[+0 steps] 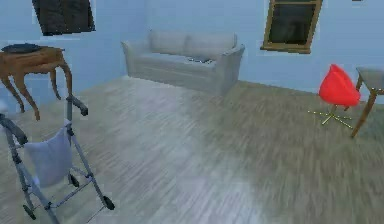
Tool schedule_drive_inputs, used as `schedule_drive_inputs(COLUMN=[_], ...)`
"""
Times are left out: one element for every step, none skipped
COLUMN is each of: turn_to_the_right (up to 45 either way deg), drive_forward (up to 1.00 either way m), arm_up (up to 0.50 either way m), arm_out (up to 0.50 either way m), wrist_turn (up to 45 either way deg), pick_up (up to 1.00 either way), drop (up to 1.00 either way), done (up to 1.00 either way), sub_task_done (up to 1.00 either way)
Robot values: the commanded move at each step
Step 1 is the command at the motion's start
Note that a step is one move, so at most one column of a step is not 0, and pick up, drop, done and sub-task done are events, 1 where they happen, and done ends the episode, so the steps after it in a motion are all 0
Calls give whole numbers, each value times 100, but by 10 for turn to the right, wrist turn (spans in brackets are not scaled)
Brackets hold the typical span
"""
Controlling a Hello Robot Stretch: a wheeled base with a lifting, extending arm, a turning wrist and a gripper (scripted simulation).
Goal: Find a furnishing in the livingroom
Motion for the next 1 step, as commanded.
schedule_drive_inputs(turn_to_the_right=[450], drive_forward=[0], arm_up=[0], arm_out=[0], wrist_turn=[0], pick_up=[0], drop=[0], done=[0], sub_task_done=[0])
